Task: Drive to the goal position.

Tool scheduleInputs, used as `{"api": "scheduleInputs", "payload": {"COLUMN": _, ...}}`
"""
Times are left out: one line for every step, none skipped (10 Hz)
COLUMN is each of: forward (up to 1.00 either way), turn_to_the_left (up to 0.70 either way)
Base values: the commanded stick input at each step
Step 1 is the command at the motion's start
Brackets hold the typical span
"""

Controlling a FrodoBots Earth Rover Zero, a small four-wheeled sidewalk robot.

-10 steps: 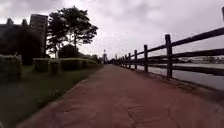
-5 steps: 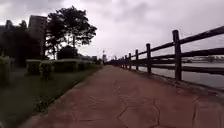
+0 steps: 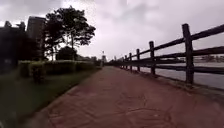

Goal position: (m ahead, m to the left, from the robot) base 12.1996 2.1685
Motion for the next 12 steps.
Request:
{"api": "scheduleInputs", "payload": {"forward": 1.0, "turn_to_the_left": 0.0}}
{"api": "scheduleInputs", "payload": {"forward": 0.32, "turn_to_the_left": 0.0}}
{"api": "scheduleInputs", "payload": {"forward": 0.0, "turn_to_the_left": 0.0}}
{"api": "scheduleInputs", "payload": {"forward": 0.0, "turn_to_the_left": 0.0}}
{"api": "scheduleInputs", "payload": {"forward": 0.0, "turn_to_the_left": 0.0}}
{"api": "scheduleInputs", "payload": {"forward": 0.0, "turn_to_the_left": 0.0}}
{"api": "scheduleInputs", "payload": {"forward": 0.0, "turn_to_the_left": 0.0}}
{"api": "scheduleInputs", "payload": {"forward": 0.0, "turn_to_the_left": 0.0}}
{"api": "scheduleInputs", "payload": {"forward": 0.0, "turn_to_the_left": 0.0}}
{"api": "scheduleInputs", "payload": {"forward": 0.0, "turn_to_the_left": 0.0}}
{"api": "scheduleInputs", "payload": {"forward": 0.0, "turn_to_the_left": 0.0}}
{"api": "scheduleInputs", "payload": {"forward": 0.98, "turn_to_the_left": 0.0}}
